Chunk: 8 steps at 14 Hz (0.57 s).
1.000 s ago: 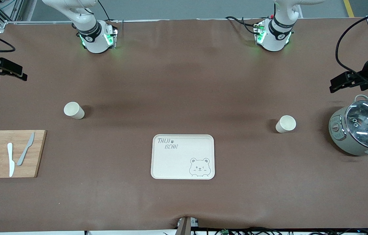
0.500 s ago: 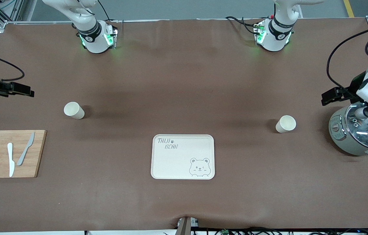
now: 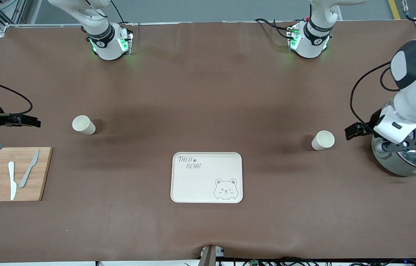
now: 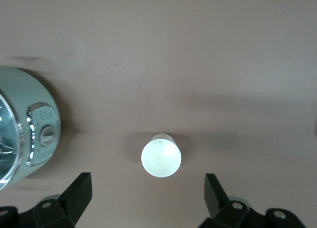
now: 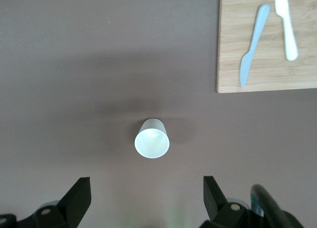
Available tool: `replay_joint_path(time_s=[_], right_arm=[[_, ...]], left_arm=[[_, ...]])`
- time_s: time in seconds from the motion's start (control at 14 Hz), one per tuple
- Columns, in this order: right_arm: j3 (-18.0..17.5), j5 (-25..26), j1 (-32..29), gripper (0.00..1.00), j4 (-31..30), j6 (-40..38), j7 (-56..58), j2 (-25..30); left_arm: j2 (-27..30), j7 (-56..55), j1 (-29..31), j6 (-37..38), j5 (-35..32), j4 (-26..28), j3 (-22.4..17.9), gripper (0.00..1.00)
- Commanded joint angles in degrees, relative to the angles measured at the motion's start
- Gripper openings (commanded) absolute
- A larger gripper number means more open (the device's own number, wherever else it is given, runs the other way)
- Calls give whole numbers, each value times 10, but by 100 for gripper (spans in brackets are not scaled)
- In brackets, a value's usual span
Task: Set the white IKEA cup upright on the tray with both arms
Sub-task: 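Reach the right gripper and the left gripper toward the two cups, then grasp the cup rims with the right gripper while the left gripper grasps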
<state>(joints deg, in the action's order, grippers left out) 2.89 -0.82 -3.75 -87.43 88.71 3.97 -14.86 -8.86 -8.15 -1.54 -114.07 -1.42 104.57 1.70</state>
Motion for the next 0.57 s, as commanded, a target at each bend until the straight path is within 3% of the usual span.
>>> replay_joint_path(time_s=[0.0, 0.14, 0.5], right_arm=[[-2, -11, -16, 100, -55, 37, 2, 0], [-2, -14, -18, 100, -136, 108, 2, 9], [-2, -15, -33, 100, -238, 173, 3, 16]], left_arm=[[9, -9, 0, -63, -3, 62, 1, 100], [9, -9, -1, -100, -3, 92, 1, 100], [-5, -7, 0, -177, -3, 135, 1, 100]])
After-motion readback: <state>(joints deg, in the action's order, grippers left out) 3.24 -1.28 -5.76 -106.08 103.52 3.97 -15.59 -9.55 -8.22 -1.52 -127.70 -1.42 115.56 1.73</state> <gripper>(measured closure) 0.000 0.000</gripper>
